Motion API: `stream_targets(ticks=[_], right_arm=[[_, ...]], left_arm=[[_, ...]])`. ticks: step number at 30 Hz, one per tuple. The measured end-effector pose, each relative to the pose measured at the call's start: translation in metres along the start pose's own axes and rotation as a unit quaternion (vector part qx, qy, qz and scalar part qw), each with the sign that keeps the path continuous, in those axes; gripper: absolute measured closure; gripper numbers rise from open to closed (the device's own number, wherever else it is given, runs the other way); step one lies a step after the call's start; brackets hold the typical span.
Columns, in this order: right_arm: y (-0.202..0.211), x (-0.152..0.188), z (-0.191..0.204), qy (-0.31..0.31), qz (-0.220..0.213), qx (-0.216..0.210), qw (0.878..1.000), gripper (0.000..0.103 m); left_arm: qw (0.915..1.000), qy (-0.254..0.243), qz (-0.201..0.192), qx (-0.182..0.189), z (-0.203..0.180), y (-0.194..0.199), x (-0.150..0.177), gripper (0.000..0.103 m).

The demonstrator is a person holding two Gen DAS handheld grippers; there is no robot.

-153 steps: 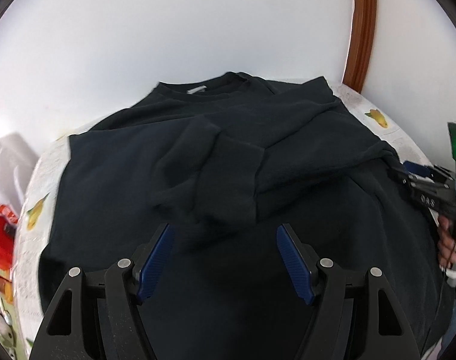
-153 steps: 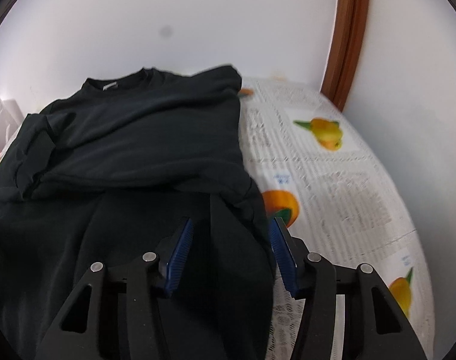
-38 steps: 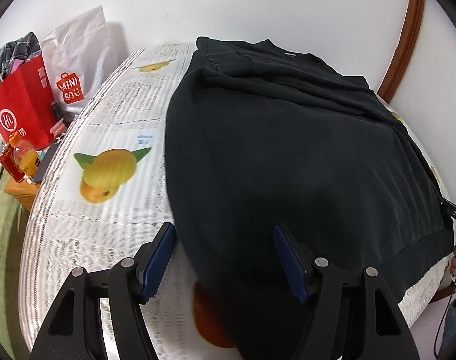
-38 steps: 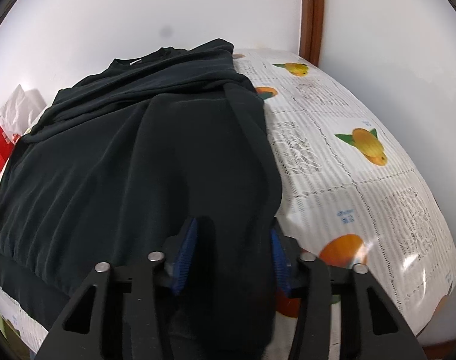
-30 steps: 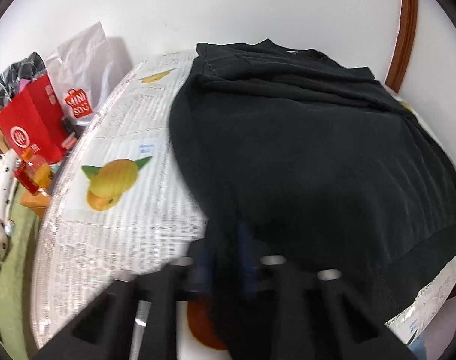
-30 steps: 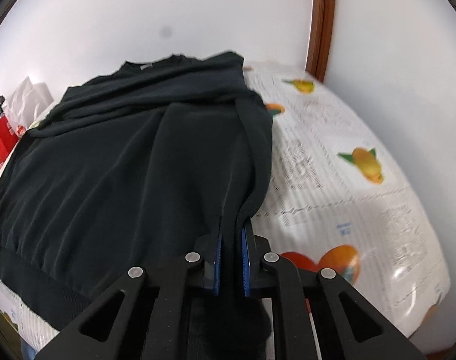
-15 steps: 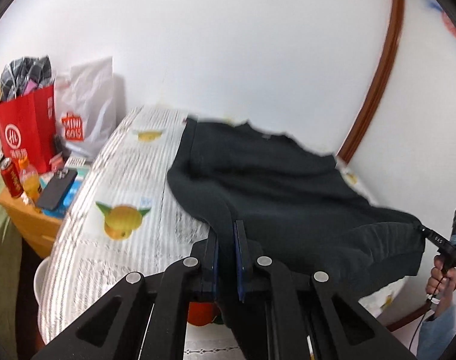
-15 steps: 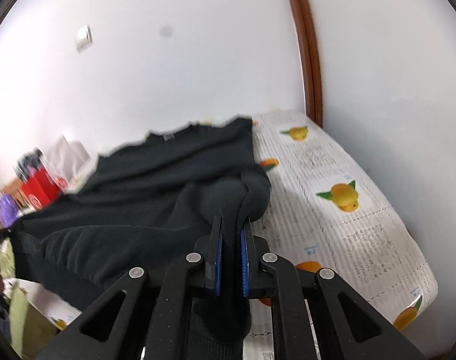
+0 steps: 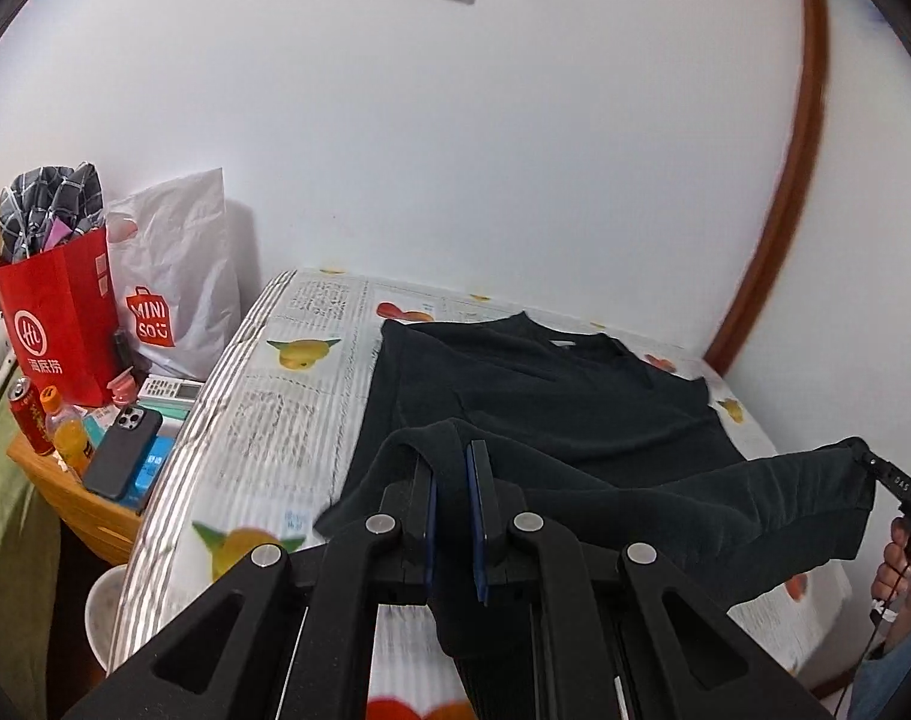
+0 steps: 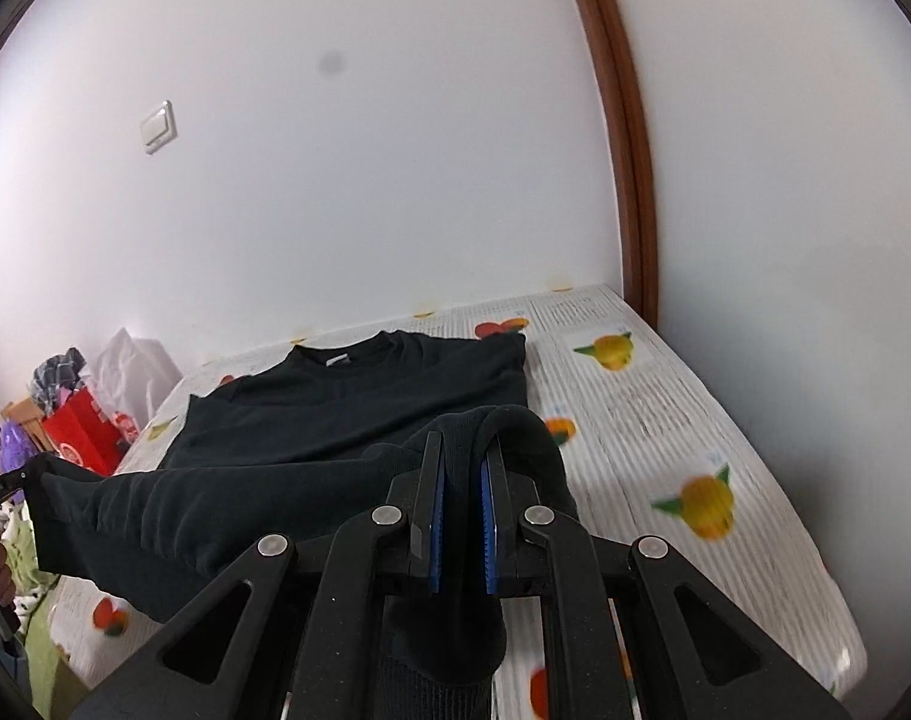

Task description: Fold small clothes

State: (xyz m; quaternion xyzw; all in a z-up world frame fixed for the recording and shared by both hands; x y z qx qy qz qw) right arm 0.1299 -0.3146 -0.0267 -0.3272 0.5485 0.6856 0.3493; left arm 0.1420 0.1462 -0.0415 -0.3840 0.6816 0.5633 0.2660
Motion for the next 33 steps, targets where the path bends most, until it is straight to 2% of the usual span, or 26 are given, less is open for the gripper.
stream_targets(ticks=[9,15,21,26,31,32,33], right_arm=[[-0.105,-0.034,0.001,-0.005,0.04,0.013,0.999,0.093],[-0.174,-0.026,-0.009,-0.008,0.082,0.026,0.996,0.093],[-0.219,-0.007,-0.02,-0.01,0.122,0.043,0.992,0.093],[-0.23,0.001,-0.024,-0.014,0.141,0.053,0.989,0.089],[-0.201,-0.001,-0.019,0.015,0.138,0.049,0.989,0.066],[-0.191,0.0,-0.019,0.022,0.133,0.046,0.99,0.066],[-0.18,0.001,-0.02,0.025,0.127,0.042,0.991,0.065]], left_arm=[[0.9984,0.007,0.041,-0.039,0.004,-0.086,-0.023,0.094],[0.9948,-0.005,0.078,-0.064,0.01,-0.141,-0.02,0.094],[0.9925,-0.005,0.099,-0.072,0.015,-0.167,-0.013,0.092],[0.9914,-0.006,0.109,-0.072,0.015,-0.173,-0.011,0.09],[0.9933,-0.011,0.101,-0.055,0.012,-0.153,-0.012,0.087],[0.9936,-0.014,0.098,-0.054,0.012,-0.146,-0.012,0.083],[0.9939,-0.015,0.095,-0.054,0.013,-0.14,-0.011,0.075]])
Point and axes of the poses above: each gripper's, at about its wrist camera, not at the fingertips, and y roughly against the way its jaws point, z to its left, x to its underside, the point moved 4 cm from there along -y, roughly the way its jaws point
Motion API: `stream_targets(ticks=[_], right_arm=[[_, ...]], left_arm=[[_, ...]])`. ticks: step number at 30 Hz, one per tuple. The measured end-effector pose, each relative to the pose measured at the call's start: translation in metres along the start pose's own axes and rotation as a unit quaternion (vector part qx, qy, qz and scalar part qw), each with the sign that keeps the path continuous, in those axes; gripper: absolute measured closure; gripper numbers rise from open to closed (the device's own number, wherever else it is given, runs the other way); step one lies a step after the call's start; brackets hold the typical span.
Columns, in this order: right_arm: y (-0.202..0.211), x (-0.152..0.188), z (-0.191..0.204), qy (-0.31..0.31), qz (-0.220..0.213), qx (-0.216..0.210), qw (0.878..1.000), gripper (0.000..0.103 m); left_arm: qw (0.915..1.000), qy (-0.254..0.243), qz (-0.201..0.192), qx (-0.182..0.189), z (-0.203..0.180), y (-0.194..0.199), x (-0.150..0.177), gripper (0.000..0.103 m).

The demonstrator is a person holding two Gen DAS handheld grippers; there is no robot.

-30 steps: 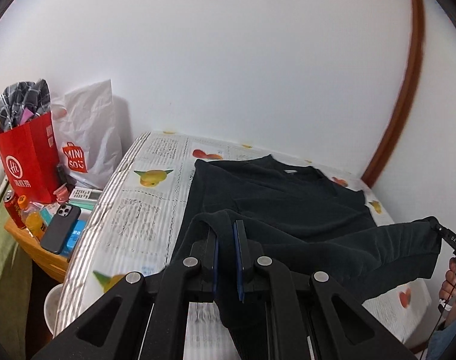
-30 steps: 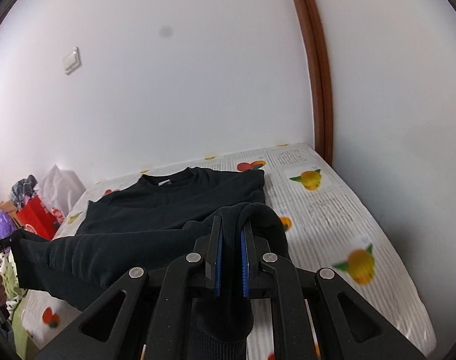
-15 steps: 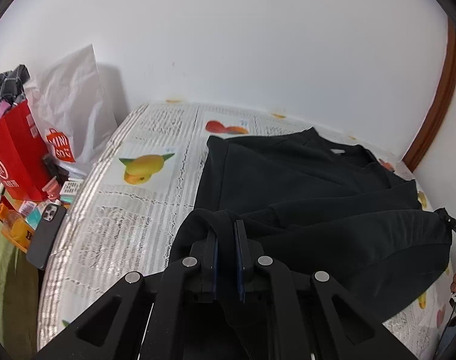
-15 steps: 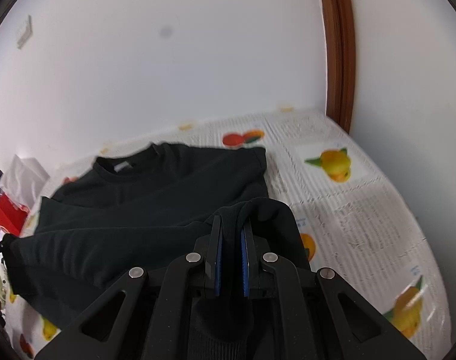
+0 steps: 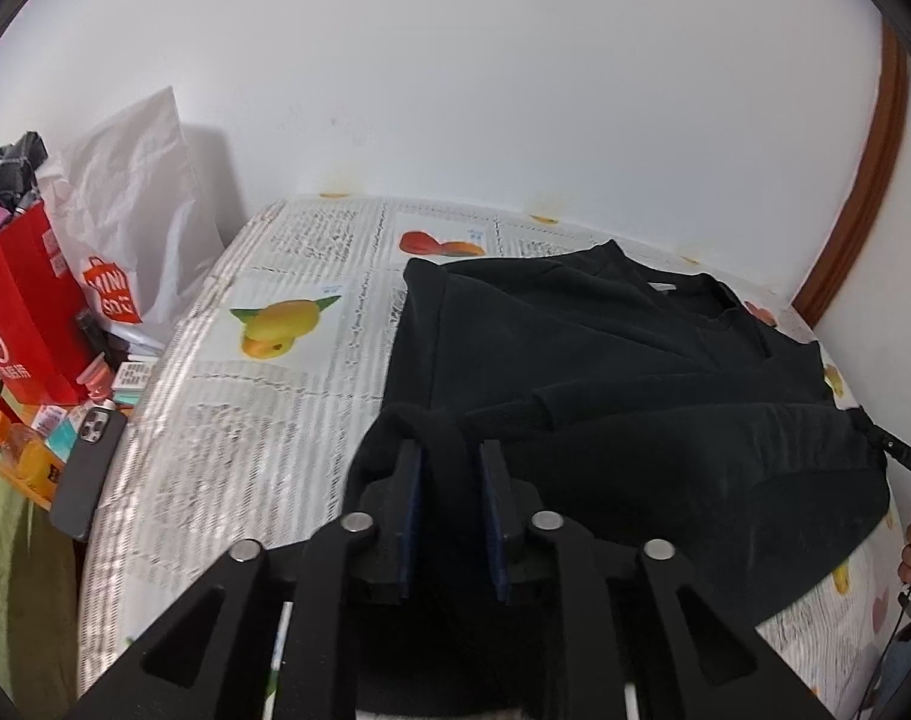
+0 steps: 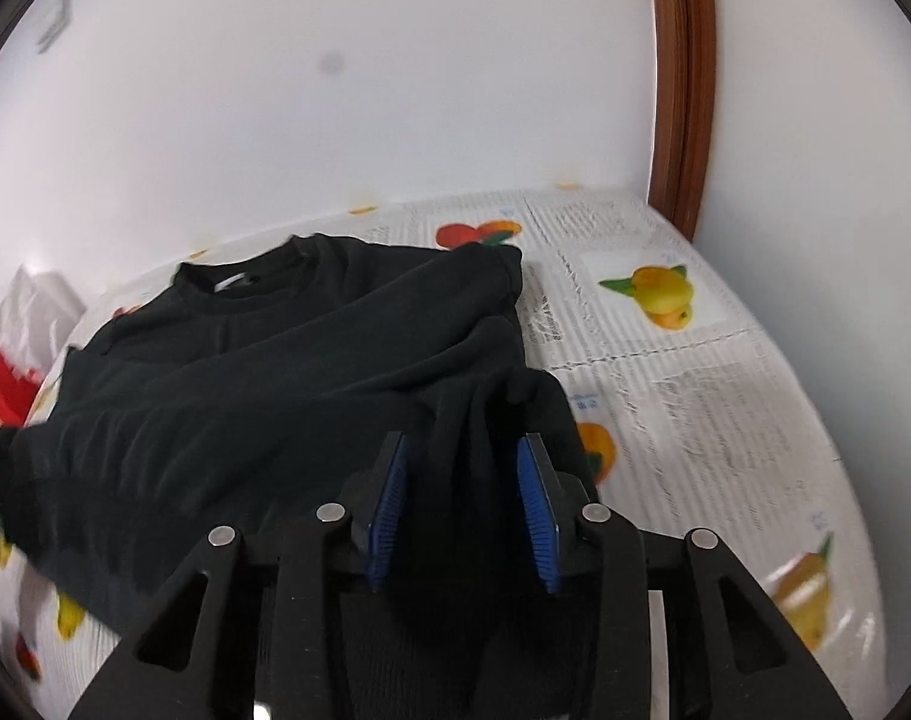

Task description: Fold small clothes

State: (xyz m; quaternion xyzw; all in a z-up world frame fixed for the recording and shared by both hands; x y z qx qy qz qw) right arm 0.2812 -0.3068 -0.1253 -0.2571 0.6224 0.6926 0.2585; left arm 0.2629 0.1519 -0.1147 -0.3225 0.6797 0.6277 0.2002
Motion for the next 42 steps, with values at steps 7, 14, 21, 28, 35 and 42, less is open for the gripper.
stream_targets(ticks=[7,14,21,28,35,42], right_arm=[[0.027,0.035,-0.045,-0.062,0.019,0.021,0.998,0.062],[0.008,0.062,-0.051,-0.107,0.054,-0.025,0.993,0.061],[-0.008,0.057,-0.037,-0.084,0.053,-0.012,0.995,0.075],[0.009,0.056,-0.033,-0.057,0.046,-0.013,0.997,0.086],[0.029,0.07,-0.037,-0.048,0.052,-0.014,0.997,0.086],[0.047,0.086,-0.042,-0.044,0.056,-0.009,0.997,0.084]], left_arm=[[0.9997,0.018,0.014,-0.006,0.033,0.019,0.036,0.053],[0.9958,0.053,0.064,0.039,0.048,0.0,0.073,0.053],[0.9951,0.064,0.064,0.039,0.043,-0.009,0.071,0.073],[0.9988,0.026,0.038,0.018,0.03,0.012,0.074,0.088],[0.9985,0.023,0.041,0.028,0.03,0.037,0.095,0.088],[0.9976,0.024,0.051,0.039,0.032,0.049,0.112,0.087]])
Point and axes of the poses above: each gripper's, at about its wrist camera, not at the fingertips, and y roughly against the way its jaws point, z to its left, x to its underside, the point moved 4 cm from there along -y, roughly the way its jaws point
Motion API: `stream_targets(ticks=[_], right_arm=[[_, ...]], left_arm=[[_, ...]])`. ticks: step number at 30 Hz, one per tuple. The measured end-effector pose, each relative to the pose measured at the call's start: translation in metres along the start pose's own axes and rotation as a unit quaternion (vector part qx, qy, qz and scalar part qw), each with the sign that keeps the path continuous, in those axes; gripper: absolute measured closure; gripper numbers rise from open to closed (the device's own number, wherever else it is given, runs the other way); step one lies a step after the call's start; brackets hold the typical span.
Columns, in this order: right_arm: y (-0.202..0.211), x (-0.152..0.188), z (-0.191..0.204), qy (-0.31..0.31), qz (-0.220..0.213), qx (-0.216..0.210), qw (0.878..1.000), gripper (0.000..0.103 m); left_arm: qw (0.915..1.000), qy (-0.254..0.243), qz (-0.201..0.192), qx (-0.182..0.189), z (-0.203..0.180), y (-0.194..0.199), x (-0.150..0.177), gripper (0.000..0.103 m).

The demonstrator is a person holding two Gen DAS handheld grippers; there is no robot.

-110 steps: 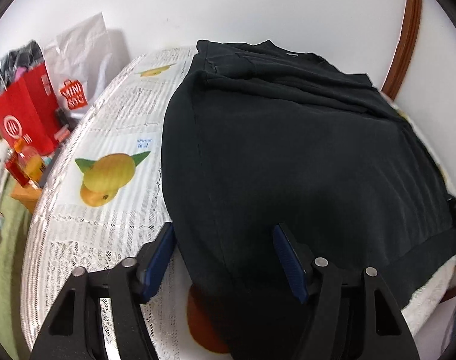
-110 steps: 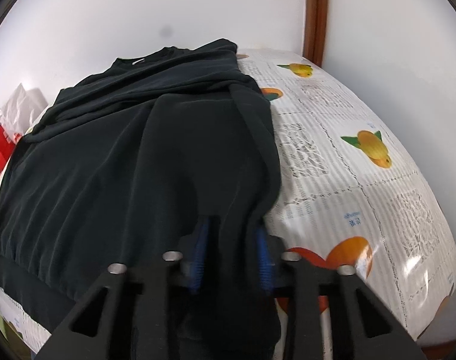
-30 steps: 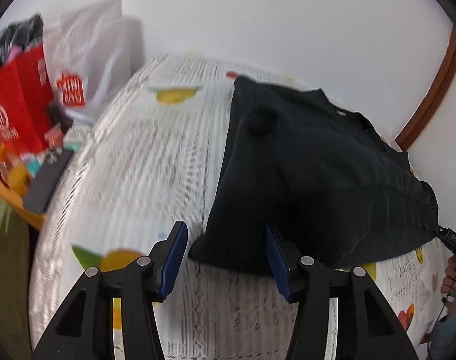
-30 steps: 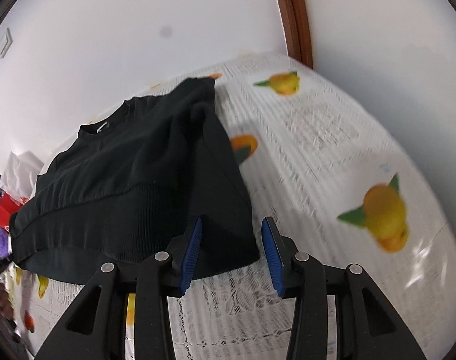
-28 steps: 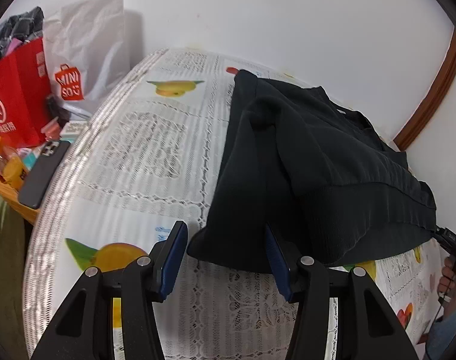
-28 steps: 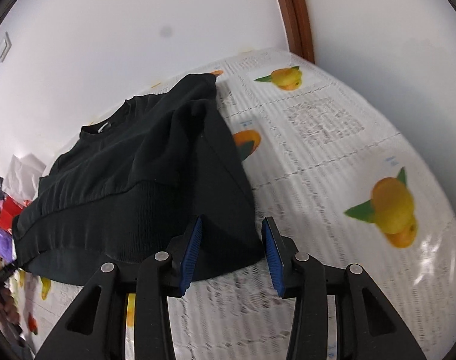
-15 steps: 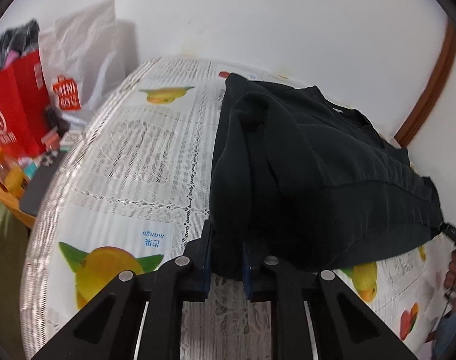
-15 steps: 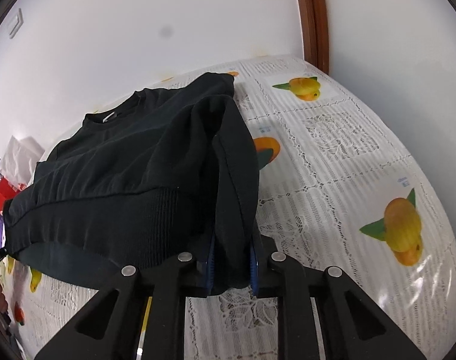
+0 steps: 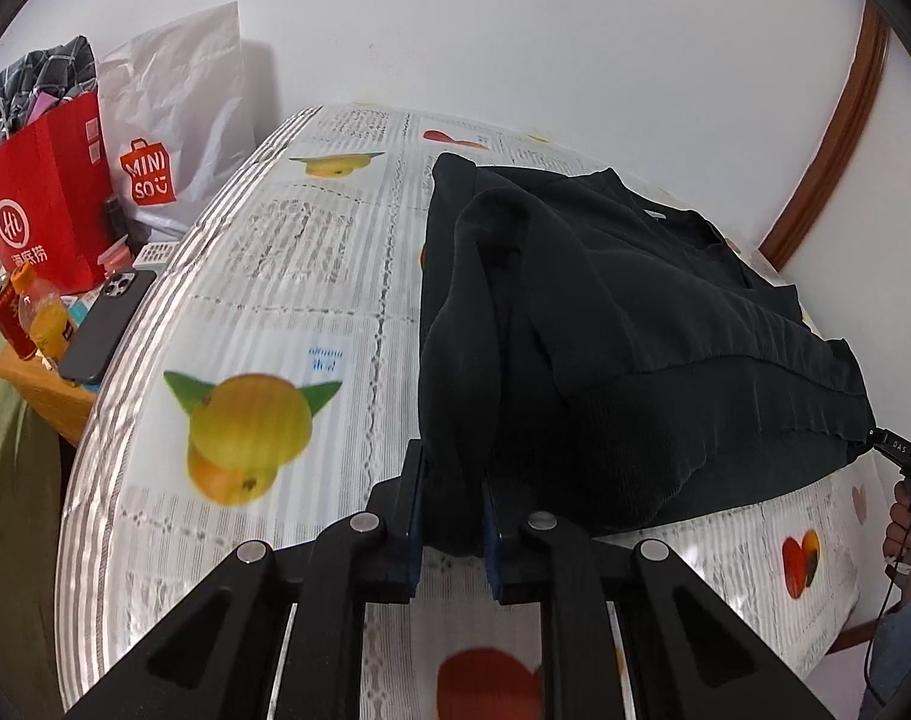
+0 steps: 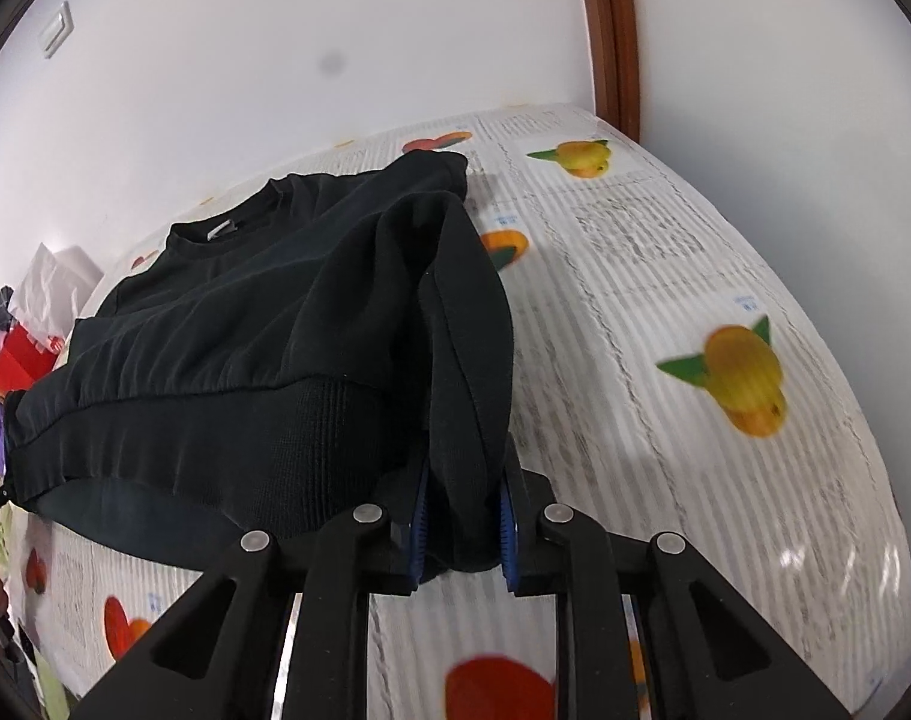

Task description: Fold small clothes

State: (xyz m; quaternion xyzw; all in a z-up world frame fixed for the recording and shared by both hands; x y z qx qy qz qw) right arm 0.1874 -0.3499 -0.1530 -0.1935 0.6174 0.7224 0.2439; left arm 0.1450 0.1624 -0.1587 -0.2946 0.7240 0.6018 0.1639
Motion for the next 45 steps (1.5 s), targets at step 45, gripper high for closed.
stream_targets(ticks=[45], right_arm=[[0.031,-0.025,0.069,-0.001,-0.087,-0.055,0.995,0.097]], left_arm=[[0.9939,-0.045,-0.077,0.065,-0.058,0.03,-0.04,0.096]])
Point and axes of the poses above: each gripper's, at about its wrist camera, not at the fingertips, and y roughly against the way its jaws point, z to its left, x to its underside, the point moved 4 cm from there along -y, roughly the way its jaws point
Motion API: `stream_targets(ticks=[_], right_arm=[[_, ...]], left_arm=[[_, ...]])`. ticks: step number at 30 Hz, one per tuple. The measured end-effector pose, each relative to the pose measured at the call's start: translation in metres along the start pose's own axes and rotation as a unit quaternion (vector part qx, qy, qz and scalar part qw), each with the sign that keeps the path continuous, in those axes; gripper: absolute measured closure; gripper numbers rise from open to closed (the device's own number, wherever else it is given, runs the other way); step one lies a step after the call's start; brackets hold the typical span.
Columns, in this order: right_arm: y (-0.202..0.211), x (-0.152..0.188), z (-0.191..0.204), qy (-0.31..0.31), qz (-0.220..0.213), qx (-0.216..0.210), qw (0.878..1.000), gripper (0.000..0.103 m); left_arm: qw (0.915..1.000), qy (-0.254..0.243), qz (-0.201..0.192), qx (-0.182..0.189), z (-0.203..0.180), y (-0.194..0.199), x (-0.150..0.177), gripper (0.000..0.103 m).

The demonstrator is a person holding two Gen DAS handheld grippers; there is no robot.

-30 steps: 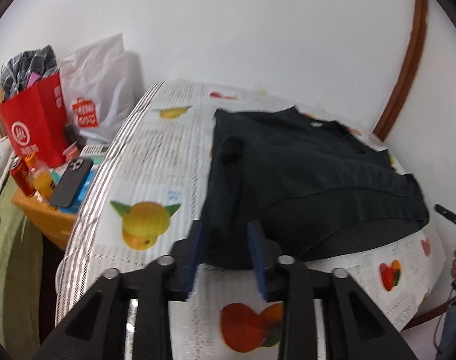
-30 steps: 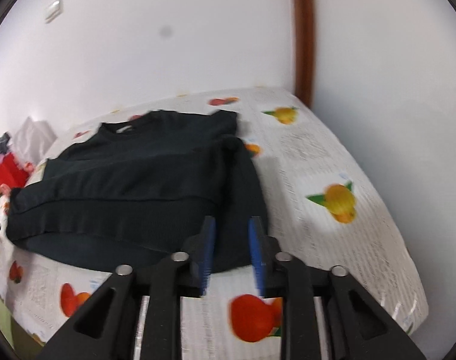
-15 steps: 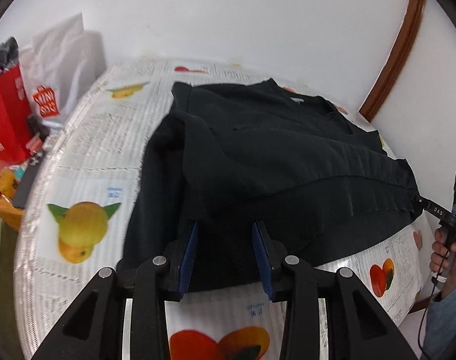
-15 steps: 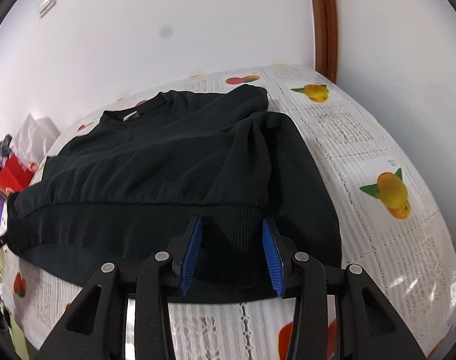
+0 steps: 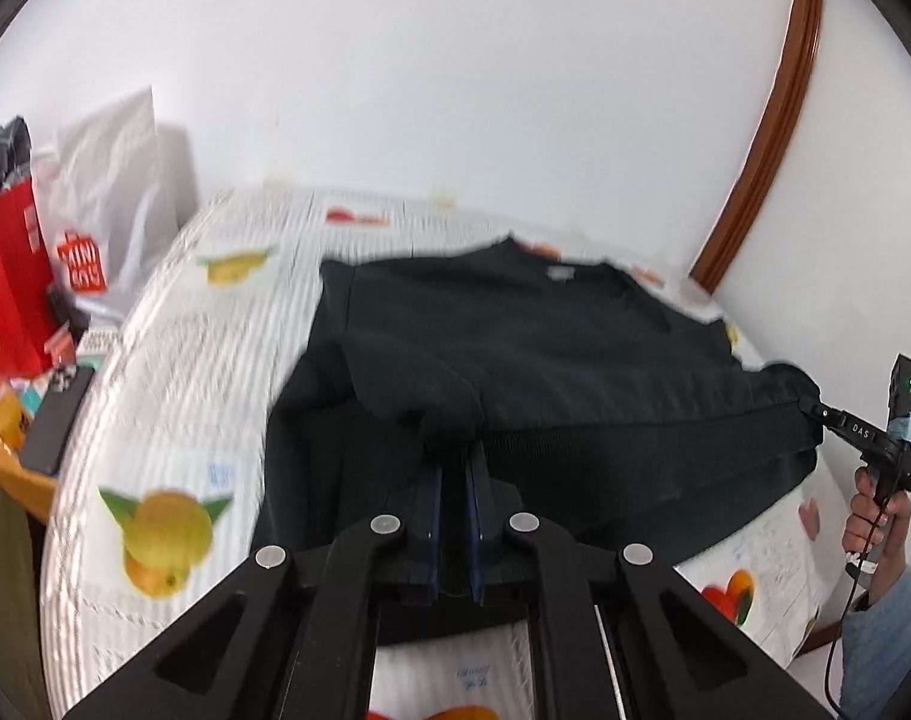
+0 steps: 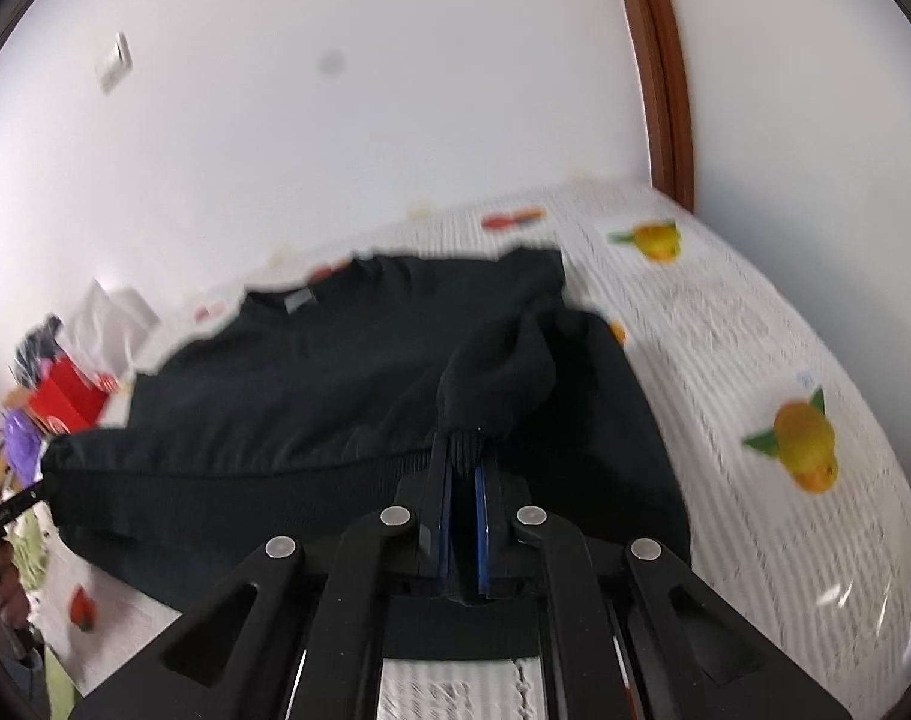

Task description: Fold small clothes

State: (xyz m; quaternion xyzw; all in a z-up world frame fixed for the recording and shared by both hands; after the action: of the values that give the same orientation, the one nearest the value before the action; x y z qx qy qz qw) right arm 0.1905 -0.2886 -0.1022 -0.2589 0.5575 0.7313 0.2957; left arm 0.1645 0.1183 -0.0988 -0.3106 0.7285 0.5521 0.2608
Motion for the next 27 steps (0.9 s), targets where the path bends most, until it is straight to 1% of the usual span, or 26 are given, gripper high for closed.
stream_targets(ticks=[3,6,9,11,13,15,18,20,23,25,26,27], right_arm=[[0.003,-0.019,0.004,0.0,-0.023,-0.006,1.0,0.097],[-0.004,-0.035,0.005,-0.003,-0.037,-0.011,0.999,0.097],[-0.021,-0.047,0.002,-0.011,-0.039,-0.011,0.999,0.097],[-0.037,-0.051,0.001,-0.012,-0.032,-0.008,0.999,0.097],[-0.055,-0.052,0.0,-0.011,-0.021,0.002,1.0,0.097],[-0.071,-0.052,-0.003,-0.005,-0.011,0.014,1.0,0.097],[-0.096,-0.046,-0.011,-0.003,0.017,0.035,0.999,0.097],[-0.105,-0.043,-0.015,-0.003,0.03,0.041,0.999,0.097],[-0.105,-0.041,-0.013,0.016,0.037,0.054,0.998,0.095],[-0.097,-0.041,-0.007,0.04,0.043,0.071,0.996,0.088],[-0.09,-0.041,-0.004,0.051,0.041,0.077,0.995,0.086],[-0.081,-0.041,0.0,0.063,0.035,0.085,0.994,0.081]], left_arm=[[0.9999,0.006,-0.016,-0.001,0.001,0.0,-0.021,0.096],[0.9997,-0.002,-0.021,-0.01,0.001,-0.012,-0.038,0.096],[0.9997,-0.002,-0.011,-0.021,0.004,-0.033,-0.052,0.096],[0.9996,-0.001,-0.003,-0.029,0.007,-0.045,-0.056,0.096],[0.999,-0.008,0.006,-0.045,0.01,-0.061,-0.057,0.096],[0.9985,-0.008,0.017,-0.052,0.015,-0.075,-0.055,0.096],[0.998,0.003,0.034,-0.053,0.023,-0.092,-0.051,0.095],[0.9976,0.006,0.043,-0.054,0.026,-0.098,-0.048,0.093],[0.9974,0.006,0.049,-0.052,0.026,-0.1,-0.046,0.092],[0.9976,0.005,0.052,-0.045,0.025,-0.095,-0.045,0.091],[0.9974,0.003,0.054,-0.047,0.025,-0.091,-0.044,0.088],[0.9973,0.0,0.055,-0.049,0.024,-0.087,-0.043,0.087]])
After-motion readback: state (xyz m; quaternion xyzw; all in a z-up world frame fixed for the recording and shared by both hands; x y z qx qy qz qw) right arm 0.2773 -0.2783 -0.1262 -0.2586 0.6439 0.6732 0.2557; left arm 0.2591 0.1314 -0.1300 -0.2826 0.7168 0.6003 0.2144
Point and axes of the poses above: each gripper's, at about its wrist camera, not at the fingertips, and y roughly against the way its jaws point, z to its left, x to its underside, the point moved 4 cm from there along -y, roughly the way its jaws point
